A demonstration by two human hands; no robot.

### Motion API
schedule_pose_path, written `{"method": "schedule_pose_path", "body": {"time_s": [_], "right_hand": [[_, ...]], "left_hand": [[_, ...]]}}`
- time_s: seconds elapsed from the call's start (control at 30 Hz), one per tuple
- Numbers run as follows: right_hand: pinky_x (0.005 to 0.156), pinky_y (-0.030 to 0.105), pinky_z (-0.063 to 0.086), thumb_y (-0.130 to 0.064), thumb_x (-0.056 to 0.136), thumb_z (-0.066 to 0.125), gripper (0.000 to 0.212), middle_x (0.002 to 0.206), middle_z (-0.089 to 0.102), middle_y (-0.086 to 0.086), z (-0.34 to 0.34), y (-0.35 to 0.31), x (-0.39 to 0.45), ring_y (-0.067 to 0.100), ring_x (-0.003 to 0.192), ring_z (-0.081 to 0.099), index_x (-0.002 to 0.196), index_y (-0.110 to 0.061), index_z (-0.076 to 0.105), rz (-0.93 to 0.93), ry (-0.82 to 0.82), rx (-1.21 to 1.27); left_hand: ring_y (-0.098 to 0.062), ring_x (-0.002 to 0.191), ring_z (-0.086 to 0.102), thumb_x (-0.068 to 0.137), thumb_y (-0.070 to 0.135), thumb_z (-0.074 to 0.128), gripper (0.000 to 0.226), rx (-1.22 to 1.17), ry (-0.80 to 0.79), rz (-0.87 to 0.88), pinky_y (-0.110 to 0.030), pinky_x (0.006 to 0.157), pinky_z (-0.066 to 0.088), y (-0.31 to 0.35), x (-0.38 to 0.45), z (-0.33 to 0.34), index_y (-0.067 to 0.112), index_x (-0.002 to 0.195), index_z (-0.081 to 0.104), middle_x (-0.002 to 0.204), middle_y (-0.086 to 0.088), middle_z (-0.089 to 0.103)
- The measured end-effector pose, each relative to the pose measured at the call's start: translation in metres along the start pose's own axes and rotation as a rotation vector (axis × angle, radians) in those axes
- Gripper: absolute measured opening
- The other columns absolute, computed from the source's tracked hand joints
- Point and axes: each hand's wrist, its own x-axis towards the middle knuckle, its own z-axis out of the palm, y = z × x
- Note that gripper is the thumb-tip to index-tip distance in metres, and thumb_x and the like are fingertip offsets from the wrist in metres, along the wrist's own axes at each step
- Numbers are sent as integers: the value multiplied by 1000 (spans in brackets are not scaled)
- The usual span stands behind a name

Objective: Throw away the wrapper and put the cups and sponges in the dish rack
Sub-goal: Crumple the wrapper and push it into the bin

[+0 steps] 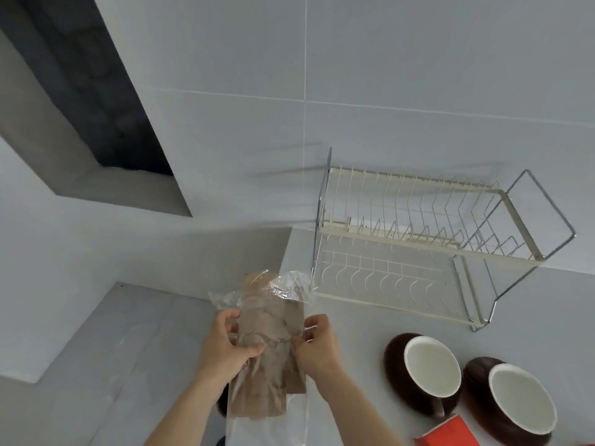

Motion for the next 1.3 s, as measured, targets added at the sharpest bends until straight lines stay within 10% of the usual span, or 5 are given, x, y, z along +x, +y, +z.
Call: {"method": "schedule_pose_path", "body": {"time_s": [0.57, 0.83, 1.3], "right_hand": [[62, 26, 48, -15, 85, 64, 14, 74, 61, -5, 223, -45, 61, 13, 69, 58, 97, -19, 56, 203, 24, -116], [75, 41, 58, -21, 83, 61, 16, 86, 66, -1, 270, 41, 108, 20, 79, 64, 95, -26, 52, 510, 51, -219], [80, 28, 46, -5, 86, 65, 24, 115, 68, 13, 319, 210, 223, 32, 108, 64, 110, -10, 61, 698, 191, -517]], "left_hand": [[-13, 73, 69, 62, 15, 93, 68, 113, -90, -185, -32, 67, 53, -115, 172, -134, 22, 113, 49, 95, 10, 63], [-11, 76, 67, 63, 27, 90, 55, 213, -217, -343, -28, 64, 48, -209, 208, -82, 24, 103, 53, 91, 13, 66], [-10, 80, 73, 57, 34, 71, 41, 100, -434, -481, -42, 71, 65, -403, 260, 58, 33, 98, 67, 111, 0, 64]]}}
